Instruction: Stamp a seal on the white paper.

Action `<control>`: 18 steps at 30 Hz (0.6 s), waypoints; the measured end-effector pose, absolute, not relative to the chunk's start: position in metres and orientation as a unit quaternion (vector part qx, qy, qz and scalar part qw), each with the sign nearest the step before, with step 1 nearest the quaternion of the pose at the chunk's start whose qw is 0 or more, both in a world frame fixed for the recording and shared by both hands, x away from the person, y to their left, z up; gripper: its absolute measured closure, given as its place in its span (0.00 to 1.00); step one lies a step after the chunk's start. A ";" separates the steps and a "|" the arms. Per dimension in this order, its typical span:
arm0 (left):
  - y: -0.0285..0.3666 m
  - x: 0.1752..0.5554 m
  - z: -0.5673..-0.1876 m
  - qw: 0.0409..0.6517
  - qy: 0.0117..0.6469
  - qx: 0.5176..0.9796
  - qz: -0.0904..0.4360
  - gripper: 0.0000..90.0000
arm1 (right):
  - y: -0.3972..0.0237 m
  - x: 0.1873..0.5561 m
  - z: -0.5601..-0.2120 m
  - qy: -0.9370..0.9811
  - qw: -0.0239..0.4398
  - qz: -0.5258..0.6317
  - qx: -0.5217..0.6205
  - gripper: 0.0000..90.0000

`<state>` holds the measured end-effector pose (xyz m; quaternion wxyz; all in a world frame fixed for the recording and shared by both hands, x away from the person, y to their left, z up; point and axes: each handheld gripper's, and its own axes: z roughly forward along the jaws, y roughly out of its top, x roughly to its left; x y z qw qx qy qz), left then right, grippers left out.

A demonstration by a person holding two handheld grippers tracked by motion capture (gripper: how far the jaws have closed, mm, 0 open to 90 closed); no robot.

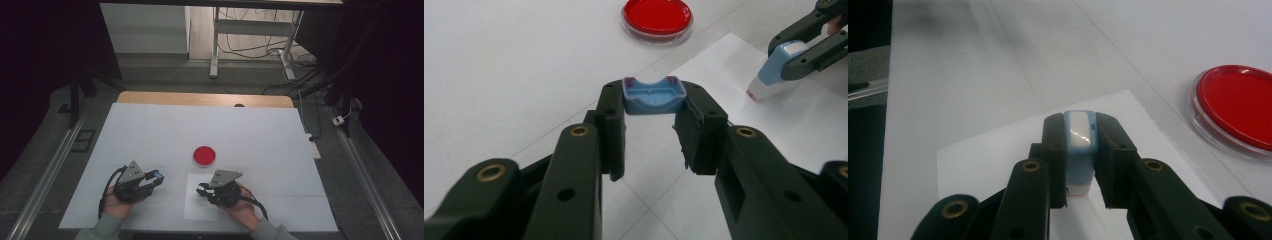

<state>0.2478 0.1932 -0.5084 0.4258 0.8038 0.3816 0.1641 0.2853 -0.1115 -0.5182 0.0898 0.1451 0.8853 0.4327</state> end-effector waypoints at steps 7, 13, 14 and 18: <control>0.193 0.248 -0.508 0.426 0.382 0.804 0.165 0.73 | -0.112 0.286 -0.518 0.887 0.086 0.428 0.148 0.84; 0.193 0.248 -0.509 0.425 0.383 0.804 0.165 0.73 | -0.112 0.287 -0.518 0.887 0.082 0.430 0.148 0.84; 0.193 0.248 -0.508 0.425 0.383 0.804 0.165 0.73 | -0.112 0.287 -0.519 0.887 0.081 0.430 0.148 0.84; 0.193 0.248 -0.508 0.425 0.384 0.803 0.165 0.73 | -0.111 0.286 -0.519 0.888 0.087 0.429 0.144 0.84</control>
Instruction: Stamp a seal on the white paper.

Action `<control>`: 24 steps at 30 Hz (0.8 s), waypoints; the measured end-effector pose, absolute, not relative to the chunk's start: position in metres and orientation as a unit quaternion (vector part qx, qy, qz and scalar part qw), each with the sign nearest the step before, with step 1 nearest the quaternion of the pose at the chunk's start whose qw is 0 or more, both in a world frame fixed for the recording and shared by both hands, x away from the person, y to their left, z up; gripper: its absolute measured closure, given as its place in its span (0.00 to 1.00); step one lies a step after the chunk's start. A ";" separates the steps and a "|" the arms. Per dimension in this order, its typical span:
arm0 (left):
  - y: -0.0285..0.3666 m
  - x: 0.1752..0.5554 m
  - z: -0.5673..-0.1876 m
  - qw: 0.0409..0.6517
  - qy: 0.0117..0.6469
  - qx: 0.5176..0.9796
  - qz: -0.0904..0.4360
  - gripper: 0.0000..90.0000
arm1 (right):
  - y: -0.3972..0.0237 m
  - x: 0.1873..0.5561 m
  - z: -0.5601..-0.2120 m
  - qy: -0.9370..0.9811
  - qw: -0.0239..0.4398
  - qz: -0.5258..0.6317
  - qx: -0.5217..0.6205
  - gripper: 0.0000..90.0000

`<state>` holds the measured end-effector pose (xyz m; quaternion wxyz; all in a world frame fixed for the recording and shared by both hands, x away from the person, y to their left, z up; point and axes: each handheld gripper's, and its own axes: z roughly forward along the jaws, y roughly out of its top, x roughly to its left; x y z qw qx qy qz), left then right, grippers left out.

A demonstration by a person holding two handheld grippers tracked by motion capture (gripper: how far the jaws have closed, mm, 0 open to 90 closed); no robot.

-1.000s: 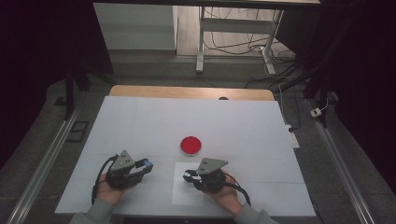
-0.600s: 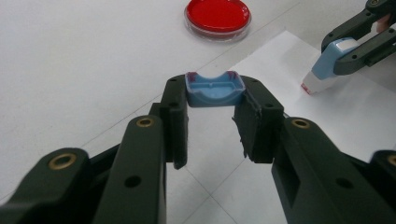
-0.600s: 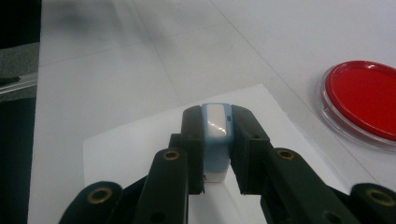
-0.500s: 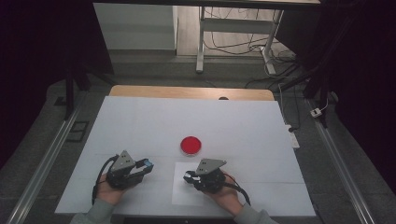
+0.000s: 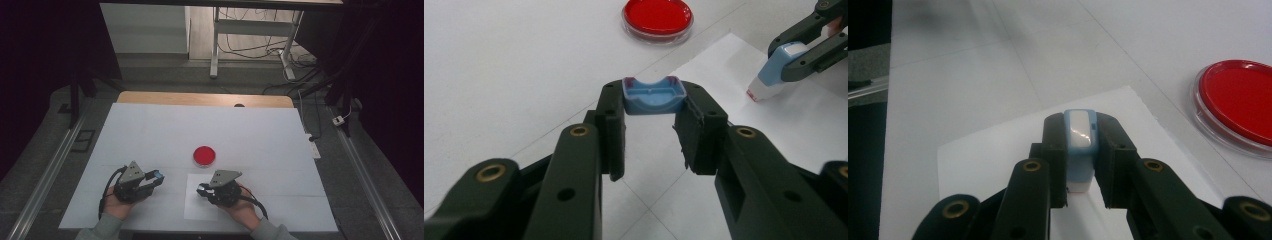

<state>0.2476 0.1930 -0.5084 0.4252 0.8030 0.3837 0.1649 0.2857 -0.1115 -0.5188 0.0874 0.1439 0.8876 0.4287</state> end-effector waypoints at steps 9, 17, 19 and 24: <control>0.193 0.248 -0.508 0.425 0.384 0.803 0.165 0.73 | -0.112 0.285 -0.519 0.889 0.090 0.426 0.146 0.84; 0.193 0.247 -0.508 0.426 0.383 0.803 0.166 0.73 | -0.112 0.284 -0.520 0.886 0.091 0.431 0.147 0.85; 0.193 0.247 -0.508 0.426 0.383 0.803 0.165 0.73 | -0.112 0.284 -0.520 0.887 0.091 0.428 0.147 0.85; 0.193 0.247 -0.508 0.426 0.383 0.803 0.165 0.73 | -0.112 0.284 -0.520 0.886 0.092 0.429 0.148 0.84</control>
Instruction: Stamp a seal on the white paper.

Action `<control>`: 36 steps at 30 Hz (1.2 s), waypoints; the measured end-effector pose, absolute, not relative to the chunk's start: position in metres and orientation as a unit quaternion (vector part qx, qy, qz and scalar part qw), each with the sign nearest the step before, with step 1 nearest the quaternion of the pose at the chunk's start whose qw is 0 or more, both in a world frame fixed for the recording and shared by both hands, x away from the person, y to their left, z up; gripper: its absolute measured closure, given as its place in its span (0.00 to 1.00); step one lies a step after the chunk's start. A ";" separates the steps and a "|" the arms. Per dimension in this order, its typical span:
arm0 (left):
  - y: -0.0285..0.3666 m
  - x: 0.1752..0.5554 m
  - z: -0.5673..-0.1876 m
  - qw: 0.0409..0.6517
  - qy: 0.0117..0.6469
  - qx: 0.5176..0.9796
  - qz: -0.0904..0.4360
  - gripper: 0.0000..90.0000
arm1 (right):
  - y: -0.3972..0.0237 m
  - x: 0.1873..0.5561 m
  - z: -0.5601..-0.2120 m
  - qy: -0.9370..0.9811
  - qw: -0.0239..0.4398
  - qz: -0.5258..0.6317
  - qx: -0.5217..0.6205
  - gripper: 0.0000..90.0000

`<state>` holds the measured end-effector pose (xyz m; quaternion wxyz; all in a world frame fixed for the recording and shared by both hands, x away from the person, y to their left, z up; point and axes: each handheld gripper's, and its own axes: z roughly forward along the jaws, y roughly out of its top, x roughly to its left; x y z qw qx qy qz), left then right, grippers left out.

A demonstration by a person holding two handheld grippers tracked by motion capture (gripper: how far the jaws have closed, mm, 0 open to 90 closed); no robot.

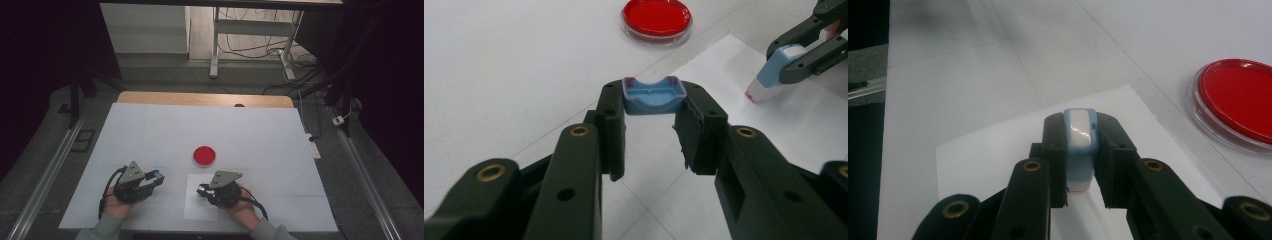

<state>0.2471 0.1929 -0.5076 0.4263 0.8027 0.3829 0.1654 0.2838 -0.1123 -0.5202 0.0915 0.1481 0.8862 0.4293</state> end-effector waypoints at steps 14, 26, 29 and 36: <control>0.194 0.248 -0.508 0.426 0.384 0.802 0.166 0.73 | -0.113 0.284 -0.520 0.886 0.090 0.431 0.146 0.84; 0.195 0.248 -0.508 0.425 0.385 0.802 0.167 0.73 | -0.126 0.290 -0.500 0.852 0.071 0.489 0.172 0.84; 0.195 0.248 -0.508 0.426 0.385 0.802 0.167 0.73 | -0.127 0.290 -0.499 0.850 0.071 0.491 0.174 0.84; 0.195 0.248 -0.508 0.426 0.384 0.802 0.166 0.73 | -0.127 0.290 -0.499 0.851 0.072 0.490 0.176 0.84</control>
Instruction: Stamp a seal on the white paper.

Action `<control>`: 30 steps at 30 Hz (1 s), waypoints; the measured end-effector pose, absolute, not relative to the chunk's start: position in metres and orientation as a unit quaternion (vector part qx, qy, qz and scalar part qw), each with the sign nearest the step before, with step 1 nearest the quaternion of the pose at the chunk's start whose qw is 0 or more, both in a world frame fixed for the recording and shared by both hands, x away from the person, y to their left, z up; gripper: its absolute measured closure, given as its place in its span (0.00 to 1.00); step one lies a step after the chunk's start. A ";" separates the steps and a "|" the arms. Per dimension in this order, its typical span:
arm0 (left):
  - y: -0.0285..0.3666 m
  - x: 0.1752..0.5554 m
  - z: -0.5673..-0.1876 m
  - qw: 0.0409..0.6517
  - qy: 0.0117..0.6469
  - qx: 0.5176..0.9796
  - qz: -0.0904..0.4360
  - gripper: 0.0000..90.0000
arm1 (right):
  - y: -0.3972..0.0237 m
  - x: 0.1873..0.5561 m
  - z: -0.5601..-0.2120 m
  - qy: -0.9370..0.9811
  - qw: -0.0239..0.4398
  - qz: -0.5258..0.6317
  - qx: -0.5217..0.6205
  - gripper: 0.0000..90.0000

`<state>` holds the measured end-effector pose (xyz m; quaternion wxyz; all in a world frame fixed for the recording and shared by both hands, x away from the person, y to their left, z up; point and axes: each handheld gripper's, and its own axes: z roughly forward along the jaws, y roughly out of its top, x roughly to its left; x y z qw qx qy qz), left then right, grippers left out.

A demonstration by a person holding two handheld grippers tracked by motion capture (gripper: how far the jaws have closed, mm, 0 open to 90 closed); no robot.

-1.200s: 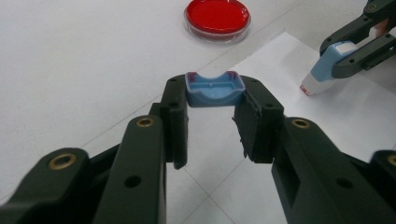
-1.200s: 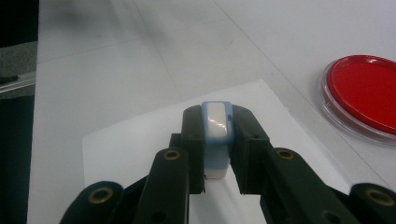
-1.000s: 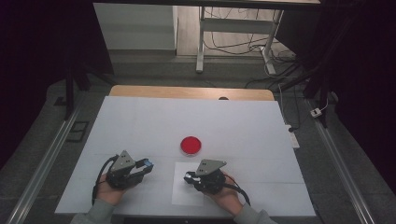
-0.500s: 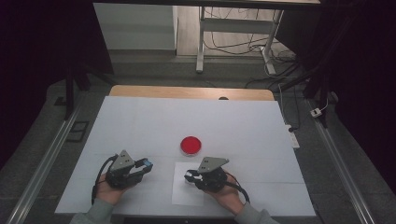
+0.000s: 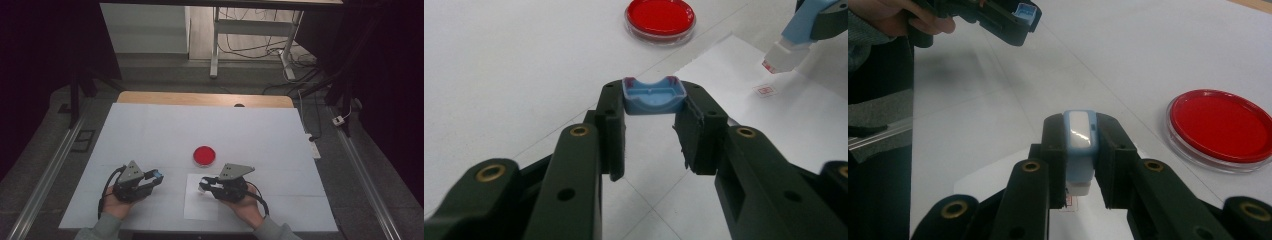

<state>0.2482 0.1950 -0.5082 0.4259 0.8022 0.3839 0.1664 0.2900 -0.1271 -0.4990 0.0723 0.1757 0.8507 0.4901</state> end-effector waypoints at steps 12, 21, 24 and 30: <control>0.194 0.248 -0.508 0.426 0.382 0.803 0.165 0.73 | -0.136 0.294 -0.492 0.833 0.082 0.511 0.195 0.84; 0.194 0.249 -0.509 0.426 0.382 0.803 0.164 0.73 | -0.151 0.301 -0.482 0.812 0.093 0.531 0.224 0.84; 0.193 0.249 -0.509 0.425 0.382 0.804 0.164 0.73 | -0.156 0.304 -0.479 0.803 0.097 0.539 0.233 0.84; 0.193 0.248 -0.509 0.425 0.381 0.804 0.165 0.73 | -0.168 0.307 -0.469 0.790 0.108 0.552 0.246 0.84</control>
